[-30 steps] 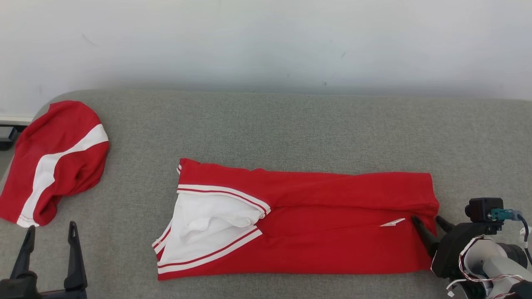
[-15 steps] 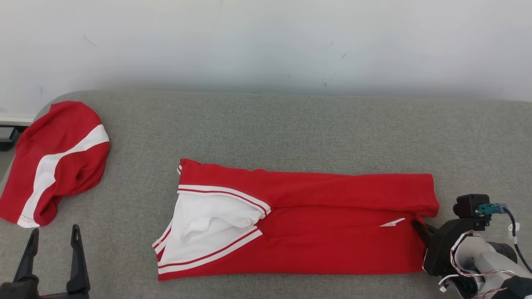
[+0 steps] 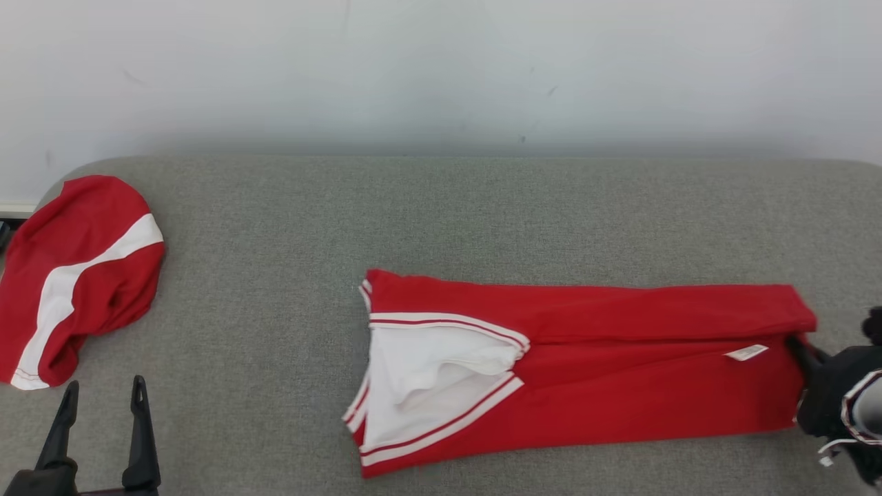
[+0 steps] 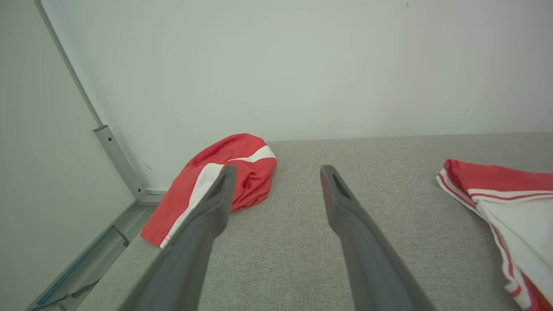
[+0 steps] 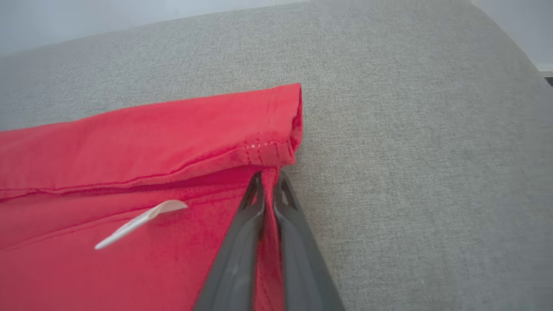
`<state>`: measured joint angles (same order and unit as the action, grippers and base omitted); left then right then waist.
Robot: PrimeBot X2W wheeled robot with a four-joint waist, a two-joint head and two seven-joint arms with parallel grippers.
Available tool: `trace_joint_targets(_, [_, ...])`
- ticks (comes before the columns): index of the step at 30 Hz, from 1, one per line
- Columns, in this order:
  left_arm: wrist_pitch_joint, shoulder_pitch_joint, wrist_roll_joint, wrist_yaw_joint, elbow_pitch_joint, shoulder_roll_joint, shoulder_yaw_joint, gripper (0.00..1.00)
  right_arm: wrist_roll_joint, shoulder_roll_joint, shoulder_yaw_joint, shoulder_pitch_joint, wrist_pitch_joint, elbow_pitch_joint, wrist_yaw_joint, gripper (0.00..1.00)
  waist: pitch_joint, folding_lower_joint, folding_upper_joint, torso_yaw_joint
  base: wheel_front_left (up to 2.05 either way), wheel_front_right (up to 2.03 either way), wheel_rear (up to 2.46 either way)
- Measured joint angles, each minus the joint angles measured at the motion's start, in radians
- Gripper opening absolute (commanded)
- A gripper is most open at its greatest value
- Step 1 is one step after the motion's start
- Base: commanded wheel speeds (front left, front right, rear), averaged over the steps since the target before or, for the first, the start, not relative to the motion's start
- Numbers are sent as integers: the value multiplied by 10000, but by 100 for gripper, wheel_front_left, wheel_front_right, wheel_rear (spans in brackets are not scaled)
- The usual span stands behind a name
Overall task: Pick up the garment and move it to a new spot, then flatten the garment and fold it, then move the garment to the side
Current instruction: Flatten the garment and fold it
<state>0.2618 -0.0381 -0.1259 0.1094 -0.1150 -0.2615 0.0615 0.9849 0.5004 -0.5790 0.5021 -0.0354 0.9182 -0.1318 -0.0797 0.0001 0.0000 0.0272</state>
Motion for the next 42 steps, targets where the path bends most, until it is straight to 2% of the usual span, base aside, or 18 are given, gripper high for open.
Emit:
trace_joint_targets(6, [0,4,8,-52,-48,4,-15,100,165,384,309,-127,109,-556,0,0,45,0,0,-62,0,0,0])
trace_joint_targets(10, [0,-5,-8,-52,-65,2,-98,100,1057,399,314,-510,709,-2336,2,0,117,0,0,-102,0,0,0])
trace_joint_targets(13, [0,-18,-8,-63,-82,12,-98,100,1494,663,318,-791,1028,-3402,6,0,174,0,0,-111,0,0,0])
trace_joint_targets(21, [0,-33,-4,-138,-130,79,-54,100,2385,775,291,-1124,1590,-5497,10,0,303,0,0,-8,0,0,0])
trace_joint_targets(26, [0,-12,6,-217,-173,111,2,100,2587,405,77,-1011,1791,-6121,10,0,317,0,0,128,0,0,0])
trace_joint_targets(42, [0,402,73,-393,-382,389,244,100,2468,-1279,-644,237,1758,-5869,10,0,110,0,0,756,0,0,0])
